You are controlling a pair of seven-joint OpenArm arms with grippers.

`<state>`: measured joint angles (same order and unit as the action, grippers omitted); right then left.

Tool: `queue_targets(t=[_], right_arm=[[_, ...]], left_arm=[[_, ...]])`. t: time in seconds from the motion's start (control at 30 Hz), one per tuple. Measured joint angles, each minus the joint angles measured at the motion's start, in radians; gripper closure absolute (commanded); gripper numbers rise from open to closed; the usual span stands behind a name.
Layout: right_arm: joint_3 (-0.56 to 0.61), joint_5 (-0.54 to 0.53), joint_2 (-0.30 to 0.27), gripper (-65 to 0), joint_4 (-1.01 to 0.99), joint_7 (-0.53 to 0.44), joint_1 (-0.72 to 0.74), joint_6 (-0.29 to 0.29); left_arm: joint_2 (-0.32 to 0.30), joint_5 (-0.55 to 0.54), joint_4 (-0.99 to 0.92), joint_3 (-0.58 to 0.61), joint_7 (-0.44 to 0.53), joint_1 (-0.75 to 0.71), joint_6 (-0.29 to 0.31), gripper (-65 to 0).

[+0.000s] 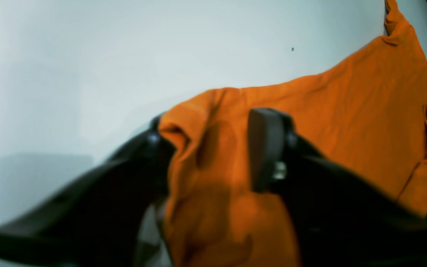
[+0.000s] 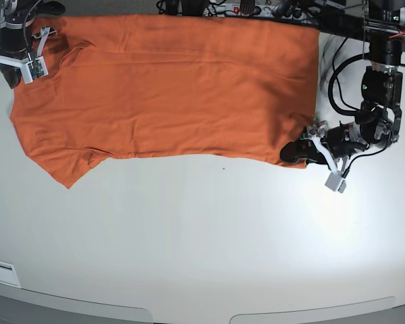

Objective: Fold the T-shirt properly
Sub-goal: 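Release the hem corner and grasp the opposite hem corner with the left gripper, then release the shoulder and grasp the opposite sleeve corner with the right gripper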

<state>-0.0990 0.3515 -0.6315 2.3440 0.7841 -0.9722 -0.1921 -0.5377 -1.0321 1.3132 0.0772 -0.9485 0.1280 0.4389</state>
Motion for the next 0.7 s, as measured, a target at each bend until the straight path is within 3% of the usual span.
queue_targets(t=[0.03, 0.07, 0.27, 0.33, 0.4, 0.47, 0.57, 0.63, 0.7], right_arm=[[0.0, 0.001, 0.0, 0.0, 0.0, -0.002, 0.0, 0.0], [0.0, 0.0, 0.0, 0.0, 0.0, -0.002, 0.0, 0.0], [0.0, -0.047, 0.0, 0.0, 0.0, -0.024, 0.045, 0.006], [0.0, -0.117, 0.001, -8.7, 0.0, -0.038, 0.104, 0.027], [0.0, -0.193, 0.002, -19.7, 0.0, -0.049, 0.175, 0.014], [0.001, -0.241, 0.002, -25.7, -0.002, -0.055, 0.259, 0.002], [0.0, -0.276, 0.003, -25.9, -0.002, -0.122, 0.381, 0.012], [0.0, -0.354, 0.003, -25.9, -0.032, -0.139, 0.469, 0.041], [0.003, -0.465, 0.005, -25.9, -0.138, -0.143, 0.566, 0.111]], left_arm=[[0.0, 0.006, -0.001, 0.0, -0.008, 0.0, -0.003, -2.5], [0.0, 0.009, -0.002, 0.0, -0.011, 0.0, -0.003, 0.0], [0.001, 0.029, -0.005, 0.007, -0.026, 0.037, 0.001, 0.0], [0.001, 0.037, -0.006, 0.008, -0.037, 0.052, 0.003, 0.0], [0.002, 0.046, -0.006, 0.008, -0.04, 0.059, 0.004, 0.0], [0.002, 0.045, -0.007, 0.008, -0.04, 0.064, 0.012, 0.0], [0.002, 0.046, -0.008, 0.008, -0.035, 0.064, 0.019, 0.0], [0.002, 0.053, -0.008, 0.008, -0.035, 0.065, 0.026, 0.0], [0.003, 0.061, -0.007, 0.008, -0.029, 0.063, 0.027, 0.0]])
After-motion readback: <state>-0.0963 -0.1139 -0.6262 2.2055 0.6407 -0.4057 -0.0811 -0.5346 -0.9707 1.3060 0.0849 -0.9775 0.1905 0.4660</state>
